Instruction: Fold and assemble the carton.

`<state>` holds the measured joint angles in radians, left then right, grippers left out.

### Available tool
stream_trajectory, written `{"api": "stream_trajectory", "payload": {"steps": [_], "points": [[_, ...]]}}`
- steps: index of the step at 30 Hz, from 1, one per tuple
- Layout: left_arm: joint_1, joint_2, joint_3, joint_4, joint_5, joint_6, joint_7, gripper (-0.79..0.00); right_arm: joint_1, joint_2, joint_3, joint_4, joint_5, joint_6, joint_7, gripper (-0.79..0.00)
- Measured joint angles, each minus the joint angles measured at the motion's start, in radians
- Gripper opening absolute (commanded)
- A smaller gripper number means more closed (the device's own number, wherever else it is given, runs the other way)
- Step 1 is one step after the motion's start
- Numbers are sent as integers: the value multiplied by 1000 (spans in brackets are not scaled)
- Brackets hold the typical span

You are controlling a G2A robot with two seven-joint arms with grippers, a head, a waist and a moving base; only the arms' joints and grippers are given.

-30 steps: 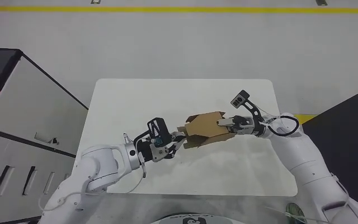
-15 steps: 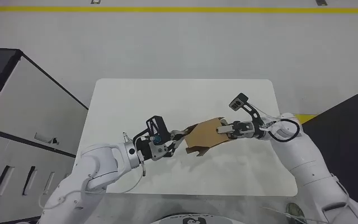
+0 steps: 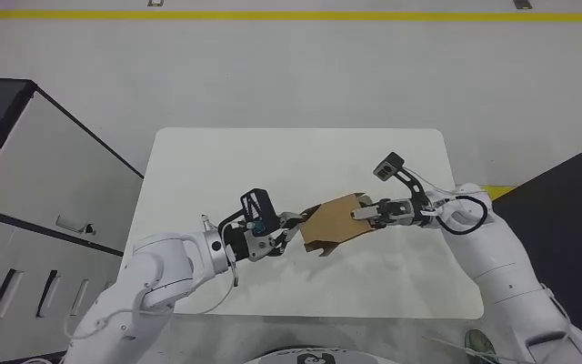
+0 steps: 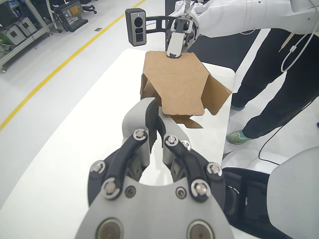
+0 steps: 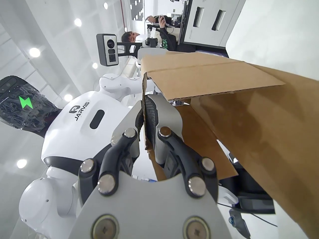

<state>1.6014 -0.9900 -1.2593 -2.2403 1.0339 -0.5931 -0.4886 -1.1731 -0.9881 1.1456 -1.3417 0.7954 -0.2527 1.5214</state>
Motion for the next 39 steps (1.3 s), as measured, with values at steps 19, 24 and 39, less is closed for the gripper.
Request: {"api": "stream_trajectory", "payload": {"steps": [19, 24, 39], "points": [[-7, 3, 3, 18, -35, 7, 0, -785, -6, -2, -3, -6, 70, 9, 15, -785], [-6, 4, 12, 14, -34, -2, 0, -785, -6, 3, -15, -18, 67, 2, 15, -785], [-6, 7, 22, 11, -18, 1, 2, -785, -3, 0, -36, -19, 52, -8, 15, -785]]}}
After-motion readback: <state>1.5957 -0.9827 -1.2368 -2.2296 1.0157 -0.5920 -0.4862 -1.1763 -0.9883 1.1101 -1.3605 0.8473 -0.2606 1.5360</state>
